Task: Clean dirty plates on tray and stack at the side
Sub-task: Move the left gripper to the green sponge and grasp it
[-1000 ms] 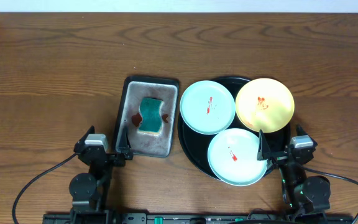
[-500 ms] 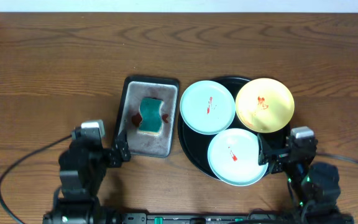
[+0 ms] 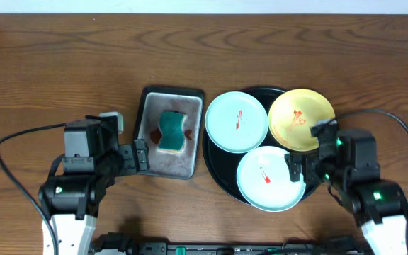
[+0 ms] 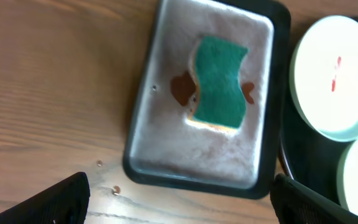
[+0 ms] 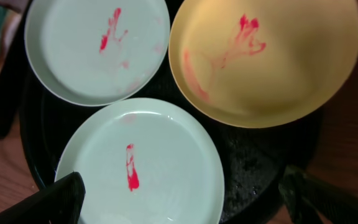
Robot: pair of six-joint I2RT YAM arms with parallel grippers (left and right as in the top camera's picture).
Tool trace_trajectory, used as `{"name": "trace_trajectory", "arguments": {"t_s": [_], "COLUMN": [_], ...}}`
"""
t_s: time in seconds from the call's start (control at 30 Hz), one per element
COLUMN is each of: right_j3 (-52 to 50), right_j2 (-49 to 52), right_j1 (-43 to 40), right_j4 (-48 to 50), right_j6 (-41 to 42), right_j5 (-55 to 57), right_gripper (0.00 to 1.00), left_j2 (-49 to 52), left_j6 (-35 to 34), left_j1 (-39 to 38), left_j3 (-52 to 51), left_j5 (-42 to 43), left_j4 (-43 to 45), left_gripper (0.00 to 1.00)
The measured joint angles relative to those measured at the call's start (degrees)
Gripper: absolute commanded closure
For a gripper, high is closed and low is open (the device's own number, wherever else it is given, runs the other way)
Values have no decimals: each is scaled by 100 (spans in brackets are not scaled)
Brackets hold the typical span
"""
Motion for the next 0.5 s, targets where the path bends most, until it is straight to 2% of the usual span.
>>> {"name": "trace_trajectory", "arguments": {"t_s": [0.13, 0.3, 0.5], "right_j3": [24, 24, 24], "right_j2": [361, 426, 426], "right_j1": [0, 0, 0], "right_j4": [-13, -9, -7], "right_j6": [0, 0, 0], "right_j5": [-92, -133, -136], "right_gripper": [1, 1, 1], "left_j2": [144, 330, 1102], "left_j6": [-31, -146, -164], "left_j1": [0, -9, -376], "left_j3": [0, 2, 11], "left_j5": [262, 525, 518], "left_j4": [256, 1102, 1945], "left_gripper": [7, 8, 13]}}
